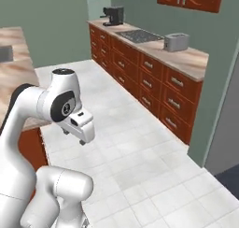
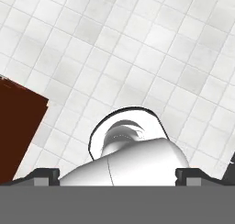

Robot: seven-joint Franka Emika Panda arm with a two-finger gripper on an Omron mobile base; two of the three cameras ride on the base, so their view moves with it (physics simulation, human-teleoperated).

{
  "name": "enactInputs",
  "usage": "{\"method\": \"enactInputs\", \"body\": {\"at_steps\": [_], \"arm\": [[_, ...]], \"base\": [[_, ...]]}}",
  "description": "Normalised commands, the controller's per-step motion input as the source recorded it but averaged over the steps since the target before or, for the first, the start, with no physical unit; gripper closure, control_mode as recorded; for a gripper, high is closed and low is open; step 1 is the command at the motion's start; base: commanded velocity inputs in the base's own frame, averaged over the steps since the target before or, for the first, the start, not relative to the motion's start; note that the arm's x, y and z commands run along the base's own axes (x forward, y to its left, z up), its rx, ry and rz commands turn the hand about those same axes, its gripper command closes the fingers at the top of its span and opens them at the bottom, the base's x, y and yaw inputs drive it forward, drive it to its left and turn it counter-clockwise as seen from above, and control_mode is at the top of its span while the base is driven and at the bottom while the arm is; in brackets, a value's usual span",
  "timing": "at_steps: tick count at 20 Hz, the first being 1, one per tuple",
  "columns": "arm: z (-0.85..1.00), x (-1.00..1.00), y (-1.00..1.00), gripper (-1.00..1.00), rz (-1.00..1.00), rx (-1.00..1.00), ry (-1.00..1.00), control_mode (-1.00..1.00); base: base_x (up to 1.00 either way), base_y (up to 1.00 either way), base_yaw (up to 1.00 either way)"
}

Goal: Take the smaller bowl and place it next to the appetizer plate on the dining counter , and place the larger bowl next to the plate with cooked food.

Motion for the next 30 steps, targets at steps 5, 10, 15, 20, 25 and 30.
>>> {"method": "enactInputs", "body": {"at_steps": [5, 10, 15, 20, 25, 30], "arm": [[0.00, 0.00, 0.00, -1.00, 0.00, 0.00, 0.00, 1.00], [0.00, 0.00, 0.00, -1.00, 0.00, 0.00, 0.00, 1.00], [0.00, 0.00, 0.00, -1.00, 0.00, 0.00, 0.00, 1.00], [0.00, 0.00, 0.00, -1.00, 0.00, 0.00, 0.00, 1.00], [0.00, 0.00, 0.00, -1.00, 0.00, 0.00, 0.00, 1.00], [0.00, 0.00, 0.00, -1.00, 0.00, 0.00, 0.00, 1.00]], "base": [[1.00, -0.12, 0.46], [1.00, -0.75, 0.29], [1.00, -0.81, 0.29], [1.00, -0.46, 0.35], [1.00, -0.37, 0.33], [1.00, -0.25, 0.11]]}}
